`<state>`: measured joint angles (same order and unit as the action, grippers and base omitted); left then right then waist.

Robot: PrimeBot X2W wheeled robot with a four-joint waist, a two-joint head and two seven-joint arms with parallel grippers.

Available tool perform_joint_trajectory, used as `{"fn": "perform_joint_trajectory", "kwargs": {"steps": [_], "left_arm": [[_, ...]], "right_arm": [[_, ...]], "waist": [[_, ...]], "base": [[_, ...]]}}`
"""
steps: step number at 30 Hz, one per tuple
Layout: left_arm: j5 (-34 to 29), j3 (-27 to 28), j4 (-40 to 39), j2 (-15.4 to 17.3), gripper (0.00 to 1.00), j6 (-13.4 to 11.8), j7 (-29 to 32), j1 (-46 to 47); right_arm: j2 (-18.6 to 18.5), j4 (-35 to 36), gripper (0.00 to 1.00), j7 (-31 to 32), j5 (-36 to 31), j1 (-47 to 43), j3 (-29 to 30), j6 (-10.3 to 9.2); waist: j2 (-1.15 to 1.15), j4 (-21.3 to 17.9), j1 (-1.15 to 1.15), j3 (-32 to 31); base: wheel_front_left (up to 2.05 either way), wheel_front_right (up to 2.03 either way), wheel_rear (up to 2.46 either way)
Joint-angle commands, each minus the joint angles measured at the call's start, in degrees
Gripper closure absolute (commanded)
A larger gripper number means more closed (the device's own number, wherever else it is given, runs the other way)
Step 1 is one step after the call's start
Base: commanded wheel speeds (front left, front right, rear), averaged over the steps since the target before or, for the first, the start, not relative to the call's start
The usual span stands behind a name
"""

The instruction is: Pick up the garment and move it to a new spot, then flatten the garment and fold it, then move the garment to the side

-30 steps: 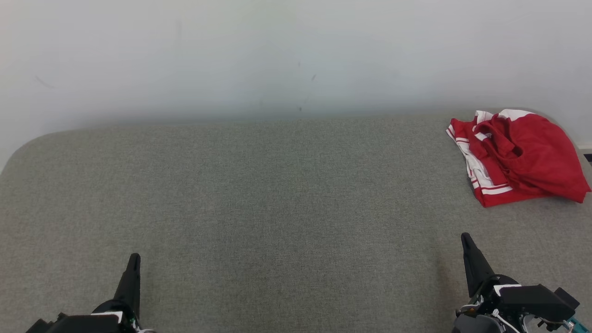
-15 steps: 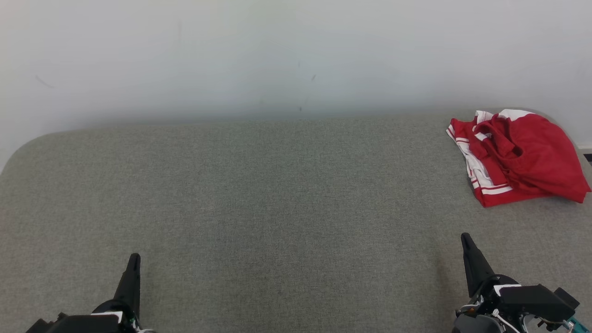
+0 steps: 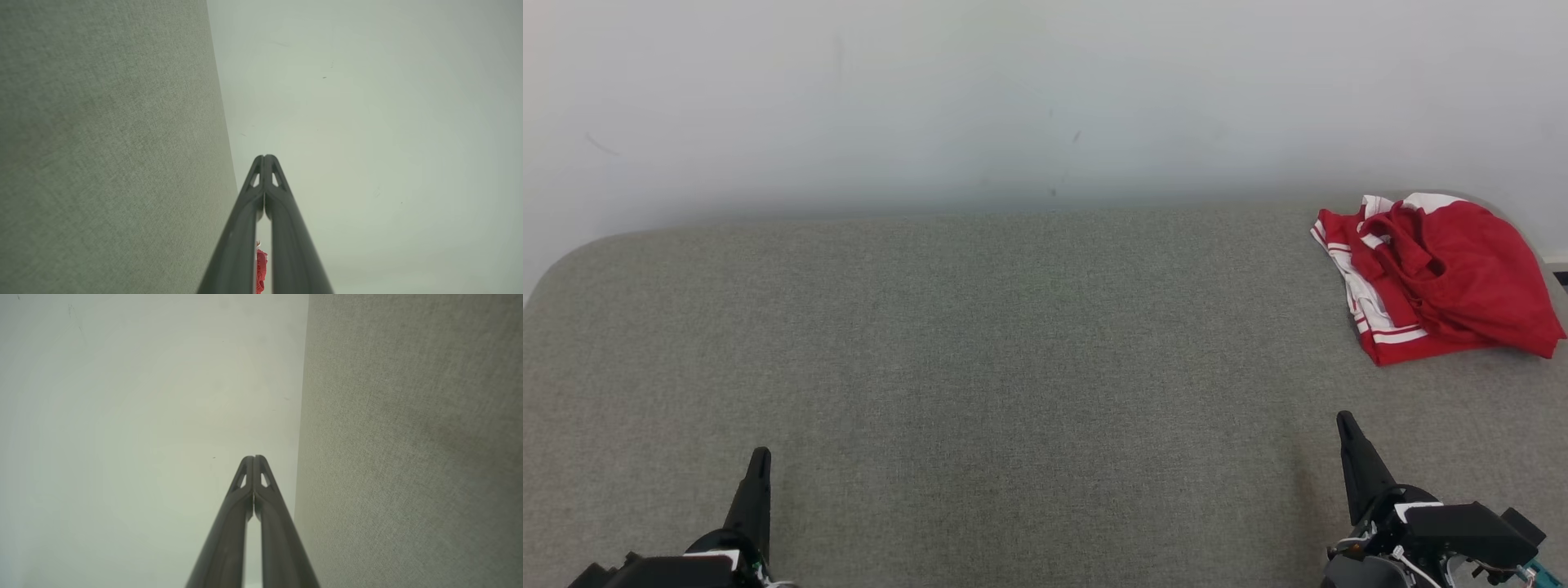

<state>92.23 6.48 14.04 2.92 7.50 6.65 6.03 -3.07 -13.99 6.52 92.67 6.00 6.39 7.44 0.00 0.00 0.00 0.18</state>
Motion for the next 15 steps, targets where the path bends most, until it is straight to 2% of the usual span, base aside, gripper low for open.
{"fn": "perform_joint_trajectory", "kwargs": {"steps": [1,15], "left_arm": [[0.4,0.2,0.1,-0.1,1.00,0.1,0.0,0.5],[0.4,0.2,0.1,-0.1,1.00,0.1,0.0,0.5]], "right_arm": [[0.1,-0.1,1.00,0.0,-0.3,0.5,0.1,0.08],[0.1,-0.1,1.00,0.1,-0.3,0.5,0.1,0.08]], "waist": [[0.00,0.0,0.00,0.0],[0.00,0.0,0.00,0.0]], "base": [[0.00,0.00,0.00],[0.00,0.00,0.00]]}}
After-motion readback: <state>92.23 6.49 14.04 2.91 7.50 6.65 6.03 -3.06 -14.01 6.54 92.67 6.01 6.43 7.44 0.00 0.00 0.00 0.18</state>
